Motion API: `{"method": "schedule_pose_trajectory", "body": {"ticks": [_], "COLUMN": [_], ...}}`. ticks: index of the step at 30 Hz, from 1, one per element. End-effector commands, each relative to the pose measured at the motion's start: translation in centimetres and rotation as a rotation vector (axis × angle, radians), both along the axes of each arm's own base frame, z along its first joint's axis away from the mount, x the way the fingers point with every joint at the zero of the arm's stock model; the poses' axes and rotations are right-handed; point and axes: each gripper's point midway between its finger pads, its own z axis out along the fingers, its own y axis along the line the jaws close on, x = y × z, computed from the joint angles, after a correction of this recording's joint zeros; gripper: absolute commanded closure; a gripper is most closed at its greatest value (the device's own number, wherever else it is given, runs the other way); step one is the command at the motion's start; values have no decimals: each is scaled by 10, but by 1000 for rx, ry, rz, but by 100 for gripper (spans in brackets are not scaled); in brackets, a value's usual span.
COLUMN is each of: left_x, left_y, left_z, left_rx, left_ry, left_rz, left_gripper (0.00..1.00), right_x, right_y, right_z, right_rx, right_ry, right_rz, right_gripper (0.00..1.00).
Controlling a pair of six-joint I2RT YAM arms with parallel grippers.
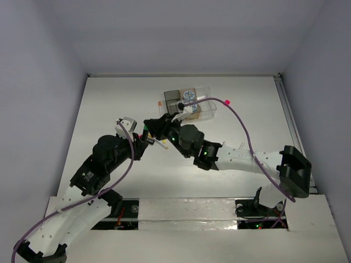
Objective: Sort the stationery into containers
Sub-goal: Close the pen cap on the pen.
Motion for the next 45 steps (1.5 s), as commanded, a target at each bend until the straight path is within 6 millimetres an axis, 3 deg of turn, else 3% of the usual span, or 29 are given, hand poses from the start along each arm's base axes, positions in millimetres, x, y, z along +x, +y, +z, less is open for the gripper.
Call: {"method": "schedule_pose_trajectory", "body": {"ticks": [1, 6, 13, 21, 30, 36, 41, 45], "left_x": [34, 35, 34, 34, 34, 35, 33, 30], "left_y": [22, 26, 30, 27, 34, 36, 34, 38], "left_z": [166, 174, 182, 196, 209, 225, 244, 254], "left_rx": [-289, -283, -287, -313, -302, -309, -335, -334], "left_ry": [-485, -512, -533, -562, -601, -638, -670, -688], "left_rz": [197, 215, 229, 218, 244, 255, 243, 253], "left_gripper": [100, 100, 100, 100, 100, 100, 100, 100], "right_x": [-108, -118, -109, -119, -129, -163, -174, -181], "right_y": [20, 15, 1, 20, 12, 39, 53, 57], "right_z": [-133, -151, -167, -182, -195, -191, -175, -178], "right_rx": [-386, -451, -535, -553, -541, -437, -354, -349], "right_ry": [187, 200, 202, 197, 230, 258, 230, 240], "right_rz": [332, 322, 262, 291, 307, 496, 578, 619], "right_gripper": [100, 100, 100, 100, 100, 100, 100, 100]}}
